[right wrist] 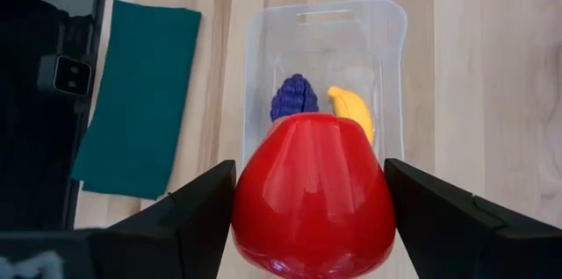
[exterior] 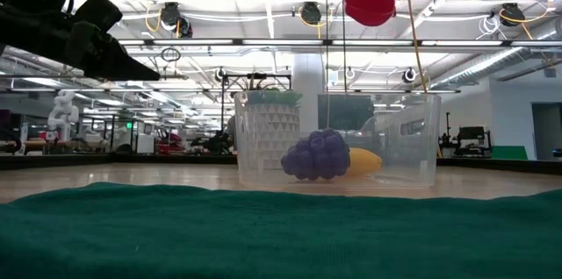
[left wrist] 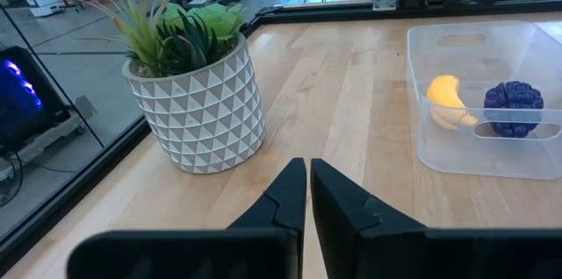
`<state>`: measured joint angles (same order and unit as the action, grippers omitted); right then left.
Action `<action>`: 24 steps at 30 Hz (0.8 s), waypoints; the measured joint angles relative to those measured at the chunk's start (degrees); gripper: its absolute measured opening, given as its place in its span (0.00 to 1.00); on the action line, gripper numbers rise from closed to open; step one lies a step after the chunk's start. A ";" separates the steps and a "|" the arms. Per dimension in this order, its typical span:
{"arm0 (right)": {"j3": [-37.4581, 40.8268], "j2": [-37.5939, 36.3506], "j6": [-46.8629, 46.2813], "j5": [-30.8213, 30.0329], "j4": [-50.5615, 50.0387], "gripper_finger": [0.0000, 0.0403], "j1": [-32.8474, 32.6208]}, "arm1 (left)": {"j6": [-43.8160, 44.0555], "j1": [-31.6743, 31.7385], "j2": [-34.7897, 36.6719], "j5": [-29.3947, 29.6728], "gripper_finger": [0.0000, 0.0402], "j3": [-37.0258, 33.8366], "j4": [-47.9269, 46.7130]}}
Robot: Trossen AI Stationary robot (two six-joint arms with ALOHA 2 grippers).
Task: Pick and placing Produce into tupperware
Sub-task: Put the apple into the transparent bin
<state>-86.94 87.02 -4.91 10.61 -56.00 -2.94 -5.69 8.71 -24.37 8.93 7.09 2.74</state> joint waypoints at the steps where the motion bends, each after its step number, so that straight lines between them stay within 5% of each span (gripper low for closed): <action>1: 0.00 0.00 0.00 0.04 0.14 0.66 0.03 | 0.00 0.00 0.00 0.00 0.06 0.01 -0.01; 24: 0.45 7.70 4.48 0.11 3.10 0.66 -0.79 | 0.33 0.00 -0.02 0.00 0.06 0.00 -0.09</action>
<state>-86.49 94.72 -0.43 10.72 -52.90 -3.73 -5.37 8.71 -24.38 8.93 7.09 2.65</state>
